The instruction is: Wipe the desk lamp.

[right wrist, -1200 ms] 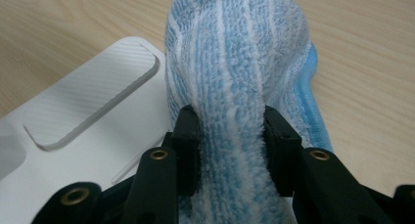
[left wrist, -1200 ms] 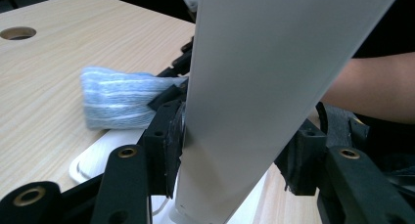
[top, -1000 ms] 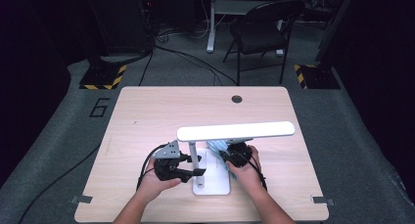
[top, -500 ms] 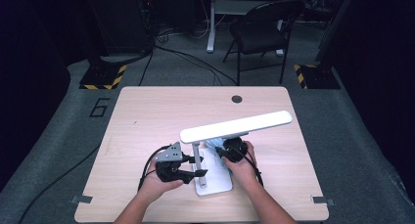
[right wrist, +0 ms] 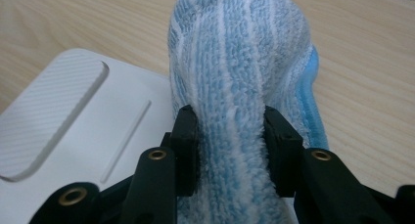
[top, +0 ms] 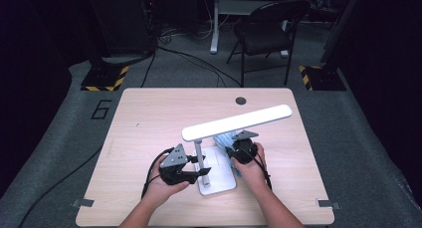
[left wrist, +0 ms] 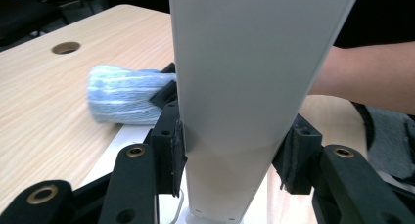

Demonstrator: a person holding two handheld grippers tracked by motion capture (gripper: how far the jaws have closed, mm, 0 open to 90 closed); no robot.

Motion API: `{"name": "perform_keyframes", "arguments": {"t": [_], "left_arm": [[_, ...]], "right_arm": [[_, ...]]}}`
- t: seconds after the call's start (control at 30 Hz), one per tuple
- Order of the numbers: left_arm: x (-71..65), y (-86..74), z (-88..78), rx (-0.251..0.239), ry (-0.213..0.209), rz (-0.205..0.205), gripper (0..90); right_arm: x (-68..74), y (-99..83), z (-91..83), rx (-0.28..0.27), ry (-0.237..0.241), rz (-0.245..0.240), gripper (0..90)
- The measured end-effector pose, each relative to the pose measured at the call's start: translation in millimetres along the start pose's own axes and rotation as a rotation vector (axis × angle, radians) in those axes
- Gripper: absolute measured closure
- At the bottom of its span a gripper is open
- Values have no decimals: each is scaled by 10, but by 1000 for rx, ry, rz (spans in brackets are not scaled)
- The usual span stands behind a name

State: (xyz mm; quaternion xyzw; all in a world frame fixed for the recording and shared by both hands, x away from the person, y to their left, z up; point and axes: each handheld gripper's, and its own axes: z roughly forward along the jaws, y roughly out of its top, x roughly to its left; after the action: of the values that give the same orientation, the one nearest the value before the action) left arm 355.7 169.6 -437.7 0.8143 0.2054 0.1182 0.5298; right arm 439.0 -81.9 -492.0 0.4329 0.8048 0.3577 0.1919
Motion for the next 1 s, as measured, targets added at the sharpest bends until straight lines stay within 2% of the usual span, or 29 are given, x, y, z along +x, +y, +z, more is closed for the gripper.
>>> {"name": "perform_keyframes", "arguments": {"t": [0.07, 0.2, 0.23, 0.4, 0.5, 0.57, 0.6, 0.67, 0.77, 0.8, 1.0], "left_arm": [[19, -2, -6, 2, 5, -7, 523], [30, -16, 2, -13, 11, -11, 521], [32, -12, -4, -2, 1, -8, 520], [37, -14, -5, 1, -3, -14, 518], [26, -16, 9, -9, 8, -19, 518], [27, -16, 9, -6, 5, -23, 518], [29, -15, 9, -5, 6, -24, 518], [43, -16, 8, 1, -7, -29, 515], [36, -17, 16, -4, 1, -35, 514], [38, -14, 12, 4, -4, -32, 514], [29, -19, 21, 0, 9, -24, 515]], "right_arm": [[-6, -2, 6, 14, -9, 27, 634], [-18, -13, 52, 24, -46, 11, 633], [-12, -20, 63, 33, -49, 11, 633], [-1, -32, 115, 47, -74, 34, 633], [10, -39, 129, 53, -63, 35, 635], [53, -51, 129, 52, -42, 24, 638], [67, -54, 130, 46, -53, 27, 639], [71, -62, 110, 54, -30, 26, 641], [61, -90, 77, 51, -1, 60, 640], [59, -99, 69, 51, 10, 56, 640], [97, -188, -1, 34, 7, 35, 638]]}}
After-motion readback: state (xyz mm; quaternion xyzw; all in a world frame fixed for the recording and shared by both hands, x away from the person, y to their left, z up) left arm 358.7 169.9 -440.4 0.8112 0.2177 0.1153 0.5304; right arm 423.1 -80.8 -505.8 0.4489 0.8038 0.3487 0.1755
